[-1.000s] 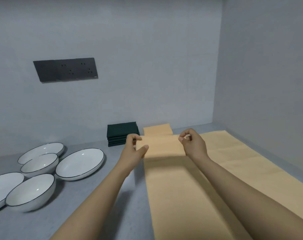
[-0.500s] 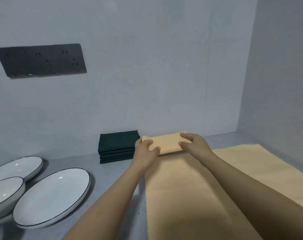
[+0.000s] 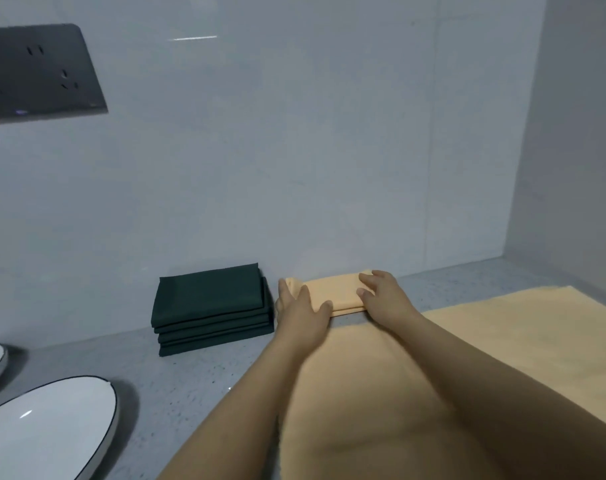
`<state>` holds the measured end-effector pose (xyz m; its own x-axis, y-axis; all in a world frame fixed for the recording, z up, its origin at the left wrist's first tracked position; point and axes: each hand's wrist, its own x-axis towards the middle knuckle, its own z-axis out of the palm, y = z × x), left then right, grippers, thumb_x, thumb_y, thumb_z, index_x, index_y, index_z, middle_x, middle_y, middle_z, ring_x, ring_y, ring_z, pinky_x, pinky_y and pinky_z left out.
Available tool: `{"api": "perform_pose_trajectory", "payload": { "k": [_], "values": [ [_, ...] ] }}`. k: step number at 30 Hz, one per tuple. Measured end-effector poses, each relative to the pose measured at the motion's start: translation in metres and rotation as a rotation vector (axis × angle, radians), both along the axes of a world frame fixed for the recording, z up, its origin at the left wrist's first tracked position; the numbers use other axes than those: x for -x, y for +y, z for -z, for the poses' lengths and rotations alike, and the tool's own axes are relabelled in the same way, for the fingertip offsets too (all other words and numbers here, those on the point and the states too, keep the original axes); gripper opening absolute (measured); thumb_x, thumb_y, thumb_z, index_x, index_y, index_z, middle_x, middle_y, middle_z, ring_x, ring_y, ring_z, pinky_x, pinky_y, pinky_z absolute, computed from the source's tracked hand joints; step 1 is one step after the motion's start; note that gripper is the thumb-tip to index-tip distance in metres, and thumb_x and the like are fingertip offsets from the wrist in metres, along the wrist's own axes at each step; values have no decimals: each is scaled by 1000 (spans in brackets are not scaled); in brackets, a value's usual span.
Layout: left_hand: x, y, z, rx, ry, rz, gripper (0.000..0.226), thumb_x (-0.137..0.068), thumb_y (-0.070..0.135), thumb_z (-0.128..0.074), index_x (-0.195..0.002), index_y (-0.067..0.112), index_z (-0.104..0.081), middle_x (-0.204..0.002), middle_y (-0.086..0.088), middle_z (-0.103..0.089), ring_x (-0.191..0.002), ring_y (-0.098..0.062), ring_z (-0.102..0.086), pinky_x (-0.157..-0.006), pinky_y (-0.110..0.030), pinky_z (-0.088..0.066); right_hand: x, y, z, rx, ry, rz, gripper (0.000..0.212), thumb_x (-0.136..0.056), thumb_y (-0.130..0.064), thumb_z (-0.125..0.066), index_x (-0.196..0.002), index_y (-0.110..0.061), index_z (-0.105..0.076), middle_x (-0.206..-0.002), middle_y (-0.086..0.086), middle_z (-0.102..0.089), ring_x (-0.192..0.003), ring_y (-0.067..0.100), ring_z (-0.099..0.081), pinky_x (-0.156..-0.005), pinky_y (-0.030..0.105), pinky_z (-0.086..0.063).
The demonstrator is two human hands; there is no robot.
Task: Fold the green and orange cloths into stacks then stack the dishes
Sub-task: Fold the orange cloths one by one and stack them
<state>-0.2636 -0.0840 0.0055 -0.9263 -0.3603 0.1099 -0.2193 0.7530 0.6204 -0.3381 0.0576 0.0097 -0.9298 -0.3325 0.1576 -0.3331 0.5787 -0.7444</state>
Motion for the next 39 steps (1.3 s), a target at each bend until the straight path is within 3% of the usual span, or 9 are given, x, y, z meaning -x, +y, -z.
{"api": "perform_pose_trajectory", "payload": {
  "k": [4,7,11,16,20,24,29,34,39],
  "values": [
    [5,5,7,115,-114,-37,70,-98,53,-27,-152,12,-12,-155,-13,26,-144,-30,14,-118,-42,-4,7,-7,8,-259,74,43,43,-103,-28,-29,-145,-19,-34,-156,5,-18,-141,27,-16,-112,34,-17],
    [7,8,9,187,-184,-89,66,-100,52,-16,-153,14,-8,-156,-15,23,-145,-30,12,-117,-41,-1,6,-8,11,-467,137,91,43,-103,-33,-22,-145,-27,-29,-152,4,-26,-135,29,-22,-106,37,-24],
    [11,12,16,316,-172,-140,64,-101,48,-13,-152,11,-8,-156,-14,22,-145,-29,13,-117,-41,1,7,-8,13,-491,156,74,44,-103,-32,-21,-145,-26,-29,-149,6,-28,-133,27,-23,-104,38,-24],
    [13,16,9,820,-215,-160,63,-103,40,-9,-147,-4,-18,-154,-16,-19,-142,-30,-12,-118,-41,0,2,-7,17,-520,227,80,46,-102,-33,-18,-143,-21,-33,-154,0,-15,-132,26,-22,-104,39,-20],
    [15,15,7,530,-294,-103,63,-103,42,-9,-151,1,-5,-159,-16,-8,-146,-28,-6,-118,-38,-6,-1,-10,18,-586,220,143,56,-99,-43,-12,-148,-19,-24,-156,-6,-14,-139,26,-14,-111,45,-12],
    [10,14,13,320,-265,-78,68,-101,48,-10,-151,4,6,-159,-11,11,-147,-22,12,-119,-36,5,0,-10,20,-593,157,185,61,-98,-47,-10,-151,-18,-15,-154,-4,-26,-142,28,-13,-112,48,-7],
    [9,13,20,329,-185,-75,66,-101,46,-13,-152,4,-3,-160,-11,2,-147,-23,7,-120,-36,3,2,-11,21,-595,123,161,61,-97,-48,-11,-151,-19,-14,-153,2,-27,-140,29,-17,-111,48,-11],
    [8,17,11,680,-89,-139,58,-102,43,-15,-139,5,-39,-145,-12,-38,-141,-28,-20,-118,-46,-1,4,-5,5,-475,52,147,56,-98,-50,-20,-148,-26,-23,-146,6,-39,-135,31,-26,-107,45,-19],
    [1,23,6,620,28,-105,58,-100,43,-21,-147,9,-25,-156,-13,-19,-145,-26,-9,-117,-46,8,-4,0,1,-360,118,119,53,-99,-47,-24,-150,-33,-15,-147,12,-35,-136,33,-27,-109,43,-17]
  ]
}}
